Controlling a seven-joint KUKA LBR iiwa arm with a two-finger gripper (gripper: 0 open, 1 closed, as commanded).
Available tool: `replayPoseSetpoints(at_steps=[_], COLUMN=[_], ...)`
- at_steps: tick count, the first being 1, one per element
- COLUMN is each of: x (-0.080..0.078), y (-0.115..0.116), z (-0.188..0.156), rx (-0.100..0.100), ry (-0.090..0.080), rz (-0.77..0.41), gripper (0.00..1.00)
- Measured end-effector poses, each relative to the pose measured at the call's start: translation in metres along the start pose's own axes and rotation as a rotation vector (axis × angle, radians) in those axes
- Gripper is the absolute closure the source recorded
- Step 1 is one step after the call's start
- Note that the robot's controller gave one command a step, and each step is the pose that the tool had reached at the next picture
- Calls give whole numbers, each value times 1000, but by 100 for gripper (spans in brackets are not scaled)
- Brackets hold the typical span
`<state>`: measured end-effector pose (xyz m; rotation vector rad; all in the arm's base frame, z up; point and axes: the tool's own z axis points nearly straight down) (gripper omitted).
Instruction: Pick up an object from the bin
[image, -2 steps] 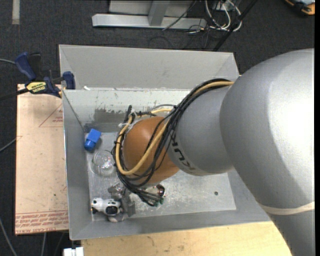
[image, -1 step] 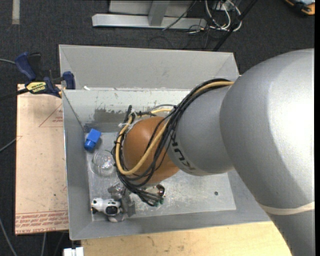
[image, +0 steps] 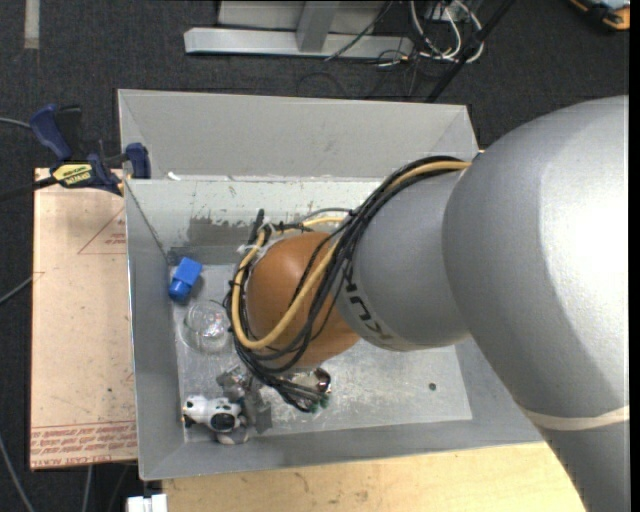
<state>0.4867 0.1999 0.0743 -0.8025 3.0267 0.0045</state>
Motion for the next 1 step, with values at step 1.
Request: replayPoseSetpoints(at_steps=[1], x=[1], y=[0], z=[-13], rx=[0], ry=[4], rz=[0], gripper=[100])
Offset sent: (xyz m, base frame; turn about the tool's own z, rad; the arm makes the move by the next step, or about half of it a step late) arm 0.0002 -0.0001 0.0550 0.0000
